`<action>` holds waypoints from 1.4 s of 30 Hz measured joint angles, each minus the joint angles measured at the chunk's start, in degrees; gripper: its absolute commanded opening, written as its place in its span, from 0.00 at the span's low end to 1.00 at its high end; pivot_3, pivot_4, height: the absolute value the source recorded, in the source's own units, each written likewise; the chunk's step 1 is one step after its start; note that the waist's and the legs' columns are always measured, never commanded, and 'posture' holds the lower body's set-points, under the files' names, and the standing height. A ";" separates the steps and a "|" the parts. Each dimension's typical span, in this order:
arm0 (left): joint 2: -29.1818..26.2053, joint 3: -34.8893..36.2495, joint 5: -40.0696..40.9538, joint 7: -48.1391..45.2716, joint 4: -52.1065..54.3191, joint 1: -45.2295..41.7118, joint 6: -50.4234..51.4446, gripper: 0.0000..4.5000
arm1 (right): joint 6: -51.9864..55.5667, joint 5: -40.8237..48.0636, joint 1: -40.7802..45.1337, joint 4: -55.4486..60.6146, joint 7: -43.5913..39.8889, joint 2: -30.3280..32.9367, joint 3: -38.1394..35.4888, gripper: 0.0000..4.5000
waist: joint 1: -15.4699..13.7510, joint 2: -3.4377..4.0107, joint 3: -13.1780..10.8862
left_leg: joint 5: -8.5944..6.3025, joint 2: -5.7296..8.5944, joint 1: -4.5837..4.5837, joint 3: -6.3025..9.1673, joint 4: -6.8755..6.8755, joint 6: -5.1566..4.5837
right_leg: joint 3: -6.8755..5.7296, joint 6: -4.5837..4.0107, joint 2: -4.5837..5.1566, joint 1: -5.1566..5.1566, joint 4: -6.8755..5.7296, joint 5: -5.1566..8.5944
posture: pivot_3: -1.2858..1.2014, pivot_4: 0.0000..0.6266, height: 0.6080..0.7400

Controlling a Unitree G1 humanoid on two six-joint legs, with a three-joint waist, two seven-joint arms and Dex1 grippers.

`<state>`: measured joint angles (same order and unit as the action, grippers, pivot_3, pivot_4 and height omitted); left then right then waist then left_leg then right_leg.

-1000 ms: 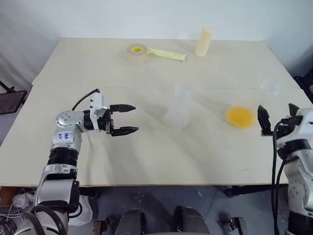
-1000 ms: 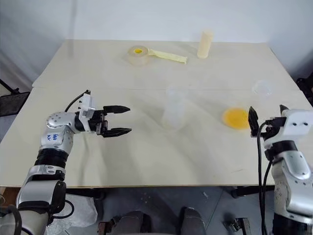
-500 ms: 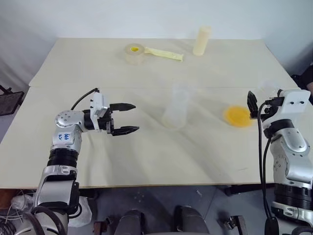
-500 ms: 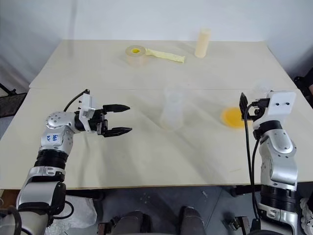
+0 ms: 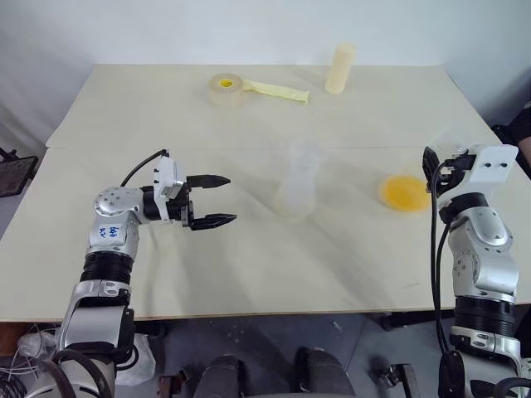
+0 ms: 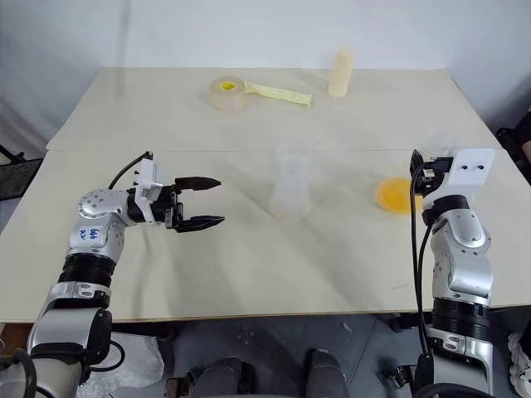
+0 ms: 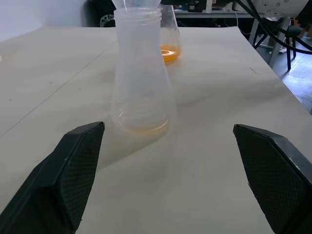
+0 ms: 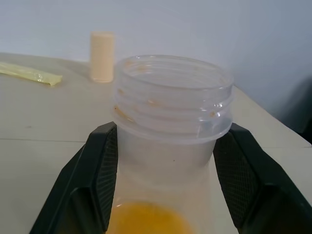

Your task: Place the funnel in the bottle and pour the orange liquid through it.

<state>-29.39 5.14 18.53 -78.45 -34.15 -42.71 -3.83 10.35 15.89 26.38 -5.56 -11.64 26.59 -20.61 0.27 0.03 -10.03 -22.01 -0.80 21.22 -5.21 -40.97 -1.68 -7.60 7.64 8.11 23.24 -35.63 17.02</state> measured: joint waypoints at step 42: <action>7.03 2.02 2.69 -1.33 -7.32 -6.21 -6.79 1.00 | -16.70 -48.55 15.32 9.03 -6.25 13.80 33.57 0.54 | 0.36 0.00 -0.01 | 0.00 0.03 0.13 -0.09 0.02 0.00 | -0.08 0.00 0.08 0.22 -0.11 0.00 | 0.52 0.24 1.00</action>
<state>-22.36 7.16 21.22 -79.78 -41.48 -48.91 -10.62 -6.35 -32.66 41.70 3.48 -17.88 40.39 12.96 0.63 0.03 -10.04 -22.01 -0.77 21.35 -5.30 -40.95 -1.68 -7.69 7.64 8.19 23.46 -35.73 17.02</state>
